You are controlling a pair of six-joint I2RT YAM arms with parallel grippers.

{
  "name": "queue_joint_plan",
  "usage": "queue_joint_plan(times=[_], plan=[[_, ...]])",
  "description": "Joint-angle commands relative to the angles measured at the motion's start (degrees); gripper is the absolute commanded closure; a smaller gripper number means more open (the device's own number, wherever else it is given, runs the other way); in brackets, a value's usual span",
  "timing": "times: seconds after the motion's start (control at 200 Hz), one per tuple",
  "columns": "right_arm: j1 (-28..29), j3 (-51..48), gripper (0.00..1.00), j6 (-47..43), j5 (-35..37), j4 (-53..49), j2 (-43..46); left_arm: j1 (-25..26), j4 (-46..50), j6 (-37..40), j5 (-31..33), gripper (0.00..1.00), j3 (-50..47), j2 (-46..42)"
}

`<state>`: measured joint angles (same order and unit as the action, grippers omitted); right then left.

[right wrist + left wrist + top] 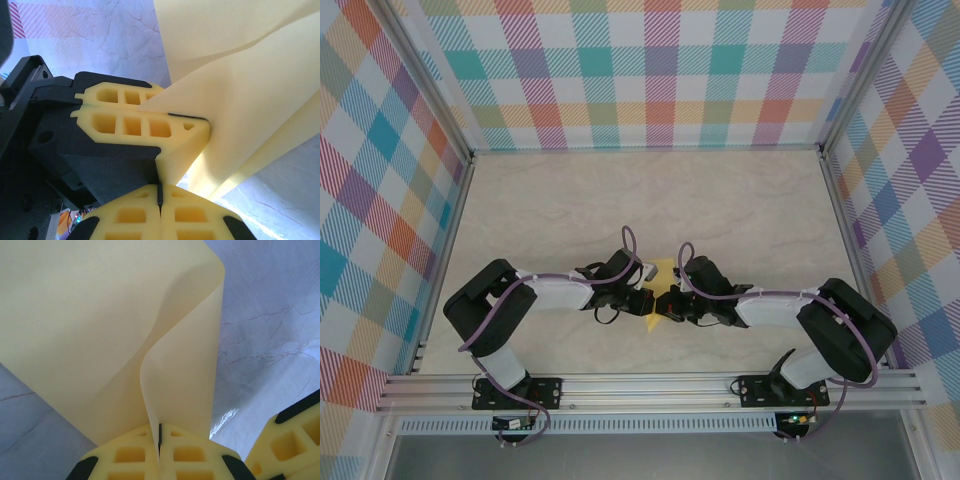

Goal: Fold a paper plane with a square sheet of paper (pick it up from the middle)
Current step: Third fold the triangle at the center of the table.

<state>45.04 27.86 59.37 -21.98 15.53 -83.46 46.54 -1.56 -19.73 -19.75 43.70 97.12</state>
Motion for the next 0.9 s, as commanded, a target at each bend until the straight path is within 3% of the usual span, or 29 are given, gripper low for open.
queue_joint_plan(times=[0.0,0.36,0.895], plan=[[0.2,-2.0,1.0,1.2,3.8,-0.7,-0.6,0.1,5.1,0.8,1.8,0.96,-0.8,3.5],[0.3,-2.2,1.0,1.3,3.4,-1.9,2.3,0.1,5.0,0.5,1.9,0.97,-1.5,3.2],[0.2,2.3,1.0,-0.4,0.2,0.7,-4.8,0.1,4.7,0.7,2.1,0.97,-1.8,3.6]])
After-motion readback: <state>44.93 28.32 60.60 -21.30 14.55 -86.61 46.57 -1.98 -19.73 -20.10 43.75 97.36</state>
